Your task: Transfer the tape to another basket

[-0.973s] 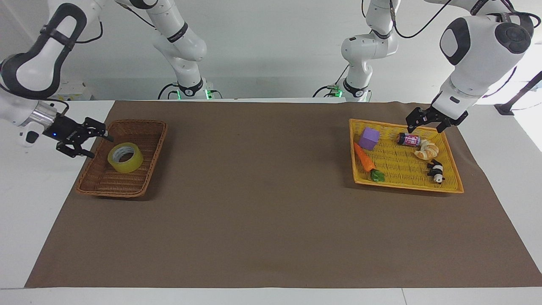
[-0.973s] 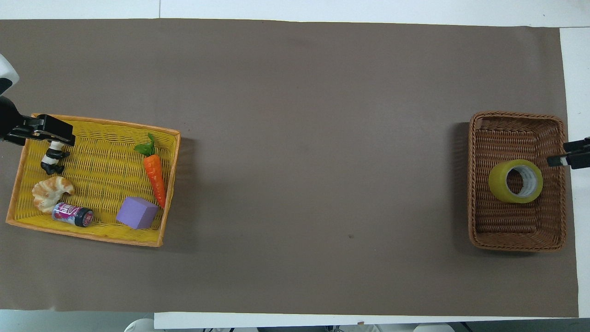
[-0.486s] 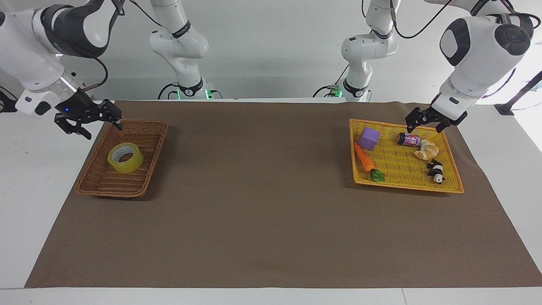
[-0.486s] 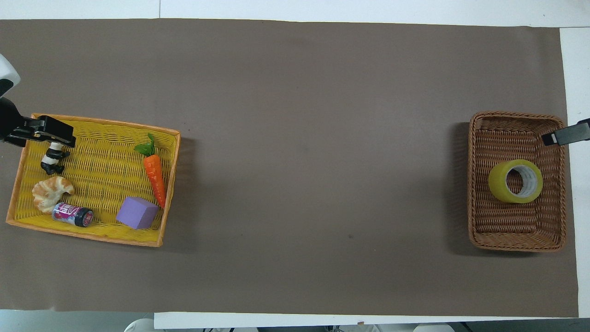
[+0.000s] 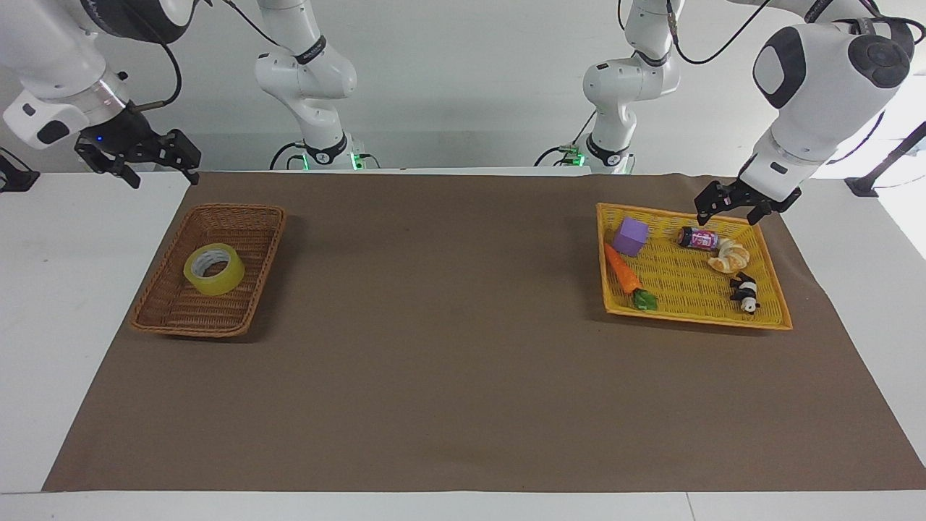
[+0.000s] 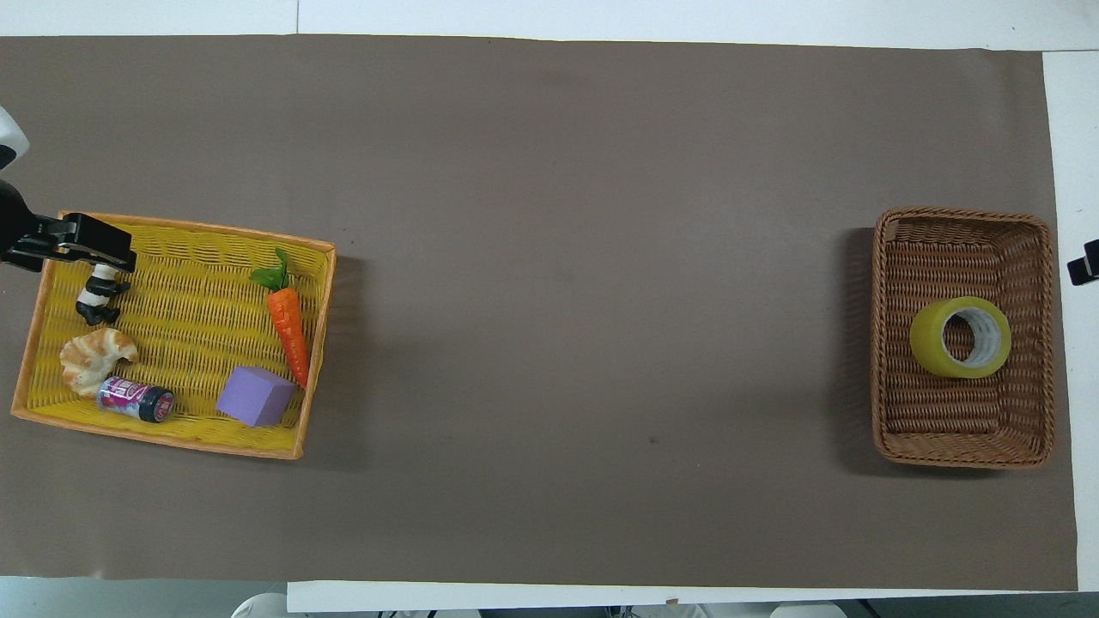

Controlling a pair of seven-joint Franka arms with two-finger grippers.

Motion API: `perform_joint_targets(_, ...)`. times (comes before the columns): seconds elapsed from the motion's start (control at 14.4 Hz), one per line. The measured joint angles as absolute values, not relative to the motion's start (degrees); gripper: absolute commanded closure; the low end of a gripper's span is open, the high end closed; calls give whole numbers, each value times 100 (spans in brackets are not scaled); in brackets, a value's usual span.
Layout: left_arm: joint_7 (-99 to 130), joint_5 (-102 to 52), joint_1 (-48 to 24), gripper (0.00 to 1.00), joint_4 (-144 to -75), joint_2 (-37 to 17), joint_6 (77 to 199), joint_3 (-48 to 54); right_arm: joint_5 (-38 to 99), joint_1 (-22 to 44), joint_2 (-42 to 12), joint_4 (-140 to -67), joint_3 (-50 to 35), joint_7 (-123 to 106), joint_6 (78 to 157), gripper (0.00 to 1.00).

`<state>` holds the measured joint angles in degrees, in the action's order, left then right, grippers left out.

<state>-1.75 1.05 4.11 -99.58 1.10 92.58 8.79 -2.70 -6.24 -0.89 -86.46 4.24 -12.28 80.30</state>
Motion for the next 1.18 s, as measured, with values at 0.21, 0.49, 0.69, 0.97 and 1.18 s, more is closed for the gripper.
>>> perform_joint_targets(0.21, -175, 105, 408, 0, -9957, 110, 9258, 893, -287, -6, -149, -8610, 818, -685, 8057, 0)
perform_joint_targets(0.49, -175, 105, 407, 0, -9956, 110, 9258, 904, -288, 351, -161, -8609, 1160, -642, 8057, 0)
perform_joint_targets(0.69, -175, 105, 410, 0, -9955, 110, 9258, 896, -288, 353, -159, -8599, 1211, -642, 8055, 0)
perform_joint_targets(0.97, -175, 105, 411, 0, -9955, 110, 9258, 892, -288, 359, -75, -8596, 1245, -642, 8000, 0)
perform_joint_targets(1.18, -175, 105, 414, 0, -9955, 110, 9250, 882, -288, 365, -35, -8598, 1259, -642, 7999, 0)
